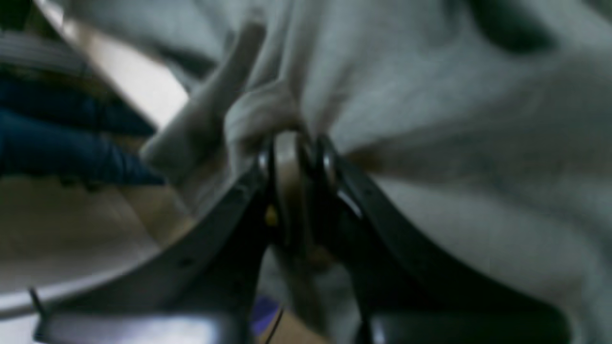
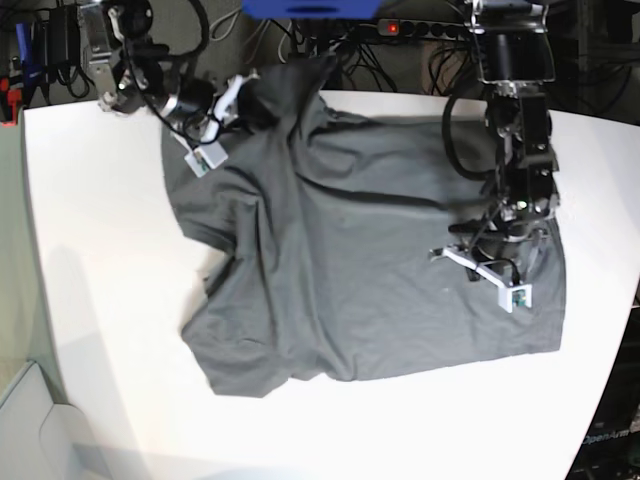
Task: Layout the t-shirt on the table in an organized manner, then fold the t-shirt properly
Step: 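Lower the right gripper and lay the t-shirt edge on the table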
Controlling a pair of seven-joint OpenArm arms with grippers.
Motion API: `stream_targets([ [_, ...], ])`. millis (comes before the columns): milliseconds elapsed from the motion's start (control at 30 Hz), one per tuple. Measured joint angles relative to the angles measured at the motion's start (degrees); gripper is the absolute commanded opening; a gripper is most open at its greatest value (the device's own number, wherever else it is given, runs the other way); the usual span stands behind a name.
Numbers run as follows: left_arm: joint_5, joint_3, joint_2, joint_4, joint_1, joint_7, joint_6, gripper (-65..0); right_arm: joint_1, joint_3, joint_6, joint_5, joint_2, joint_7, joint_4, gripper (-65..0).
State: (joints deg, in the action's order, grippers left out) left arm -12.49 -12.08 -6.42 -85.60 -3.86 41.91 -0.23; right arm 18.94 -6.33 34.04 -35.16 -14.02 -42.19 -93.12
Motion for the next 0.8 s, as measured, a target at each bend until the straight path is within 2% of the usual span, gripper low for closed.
stream_targets([
  [200, 0.09, 0.2, 0.26, 0.31, -0.11, -0.15, 0.04, -64.9, 3.04, 0.0, 0.66, -0.85, -1.42, 0.04, -12.13, -60.4],
  [333, 0.11, 0.26, 0.35, 6.43, -1.16, -2.12, 0.02, -64.9, 1.55, 2.23, 0.61, -0.57, -1.53, -0.85, -13.75, -60.4],
  [467, 0.46, 0.22, -0.02, 10.32, -0.98, -4.9, 0.04, -64.9, -6.08, 4.5, 0.59, -0.5, -1.6, -0.13, -9.7, -60.4],
  [800, -0.52, 0.15, -6.6, 10.01, 4.13, -7.91, -1.03, -64.9, -25.92, 4.13, 0.66, -0.52, -1.31, -1.2, 9.99, -60.3],
])
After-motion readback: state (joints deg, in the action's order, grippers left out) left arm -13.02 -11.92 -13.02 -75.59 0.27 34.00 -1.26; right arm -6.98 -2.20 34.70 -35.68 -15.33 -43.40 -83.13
